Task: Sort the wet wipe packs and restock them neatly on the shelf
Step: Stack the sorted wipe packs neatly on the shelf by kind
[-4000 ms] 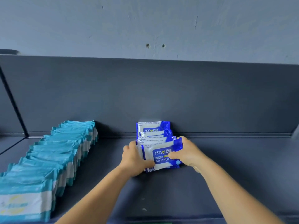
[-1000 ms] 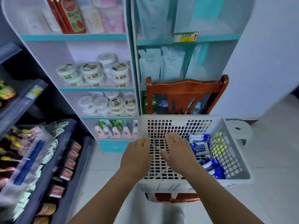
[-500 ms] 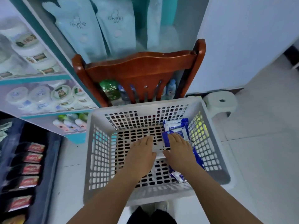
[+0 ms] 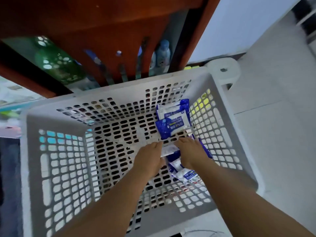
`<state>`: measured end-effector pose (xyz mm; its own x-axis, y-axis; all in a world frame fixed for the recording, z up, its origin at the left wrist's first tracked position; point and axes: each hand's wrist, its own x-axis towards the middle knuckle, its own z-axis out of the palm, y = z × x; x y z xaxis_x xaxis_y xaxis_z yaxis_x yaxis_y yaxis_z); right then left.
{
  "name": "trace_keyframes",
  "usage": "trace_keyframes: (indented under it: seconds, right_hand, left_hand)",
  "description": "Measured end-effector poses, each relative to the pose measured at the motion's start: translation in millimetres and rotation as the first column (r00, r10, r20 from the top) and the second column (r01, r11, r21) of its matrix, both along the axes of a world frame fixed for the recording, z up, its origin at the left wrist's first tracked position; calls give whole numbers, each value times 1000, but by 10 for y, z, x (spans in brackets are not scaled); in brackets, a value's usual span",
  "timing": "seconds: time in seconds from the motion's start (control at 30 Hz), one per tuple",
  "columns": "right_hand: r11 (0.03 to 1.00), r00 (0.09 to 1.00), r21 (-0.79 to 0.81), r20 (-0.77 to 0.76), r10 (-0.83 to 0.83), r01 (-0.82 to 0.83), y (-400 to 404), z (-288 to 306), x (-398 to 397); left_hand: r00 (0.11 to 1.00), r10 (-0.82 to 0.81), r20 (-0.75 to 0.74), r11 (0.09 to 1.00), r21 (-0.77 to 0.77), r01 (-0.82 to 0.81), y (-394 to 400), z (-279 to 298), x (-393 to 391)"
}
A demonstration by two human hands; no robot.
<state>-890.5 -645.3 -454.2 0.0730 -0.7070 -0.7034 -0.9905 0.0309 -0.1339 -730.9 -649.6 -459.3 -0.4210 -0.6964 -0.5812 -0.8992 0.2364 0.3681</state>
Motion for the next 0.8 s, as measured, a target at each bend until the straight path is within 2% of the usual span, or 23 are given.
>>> trace_keyframes:
  seconds: [0.13, 0.27, 0.4, 0.5, 0.57, 0.63, 0.8]
  right_hand:
    - [996, 992, -3, -83, 90, -90, -39, -225, -24]
    - [997, 997, -29, -21, -71, 70, -150, -323, -19]
    - [945, 943, -95, 147, -298, 313, -270, -325, 72]
    - [926, 923, -136, 213, -320, 352, -326, -403, 162]
    - [943, 941, -135, 195, -275, 304, -354, -468, 189]
    - [963, 976, -175, 106, -190, 207, -425, -517, 192]
    - [963, 998, -271, -65, -15, -3, -682, -632, 173]
  left_hand:
    - [1000, -30, -6, 999, -22, 30, 21, -271, -46]
    - [999, 42, -28, 998, -38, -43, -20, -403, -10]
    - [987, 151, -55, 983, -97, -156, -115, -413, 115]
    - [967, 248, -54, 960, -119, -252, -205, -402, 259]
    - [941, 331, -71, 931, -140, -338, -280, -408, 360]
    - [919, 382, -98, 905, -163, -394, -350, -423, 439]
    - [889, 428, -162, 872, -185, -454, -431, -506, 502]
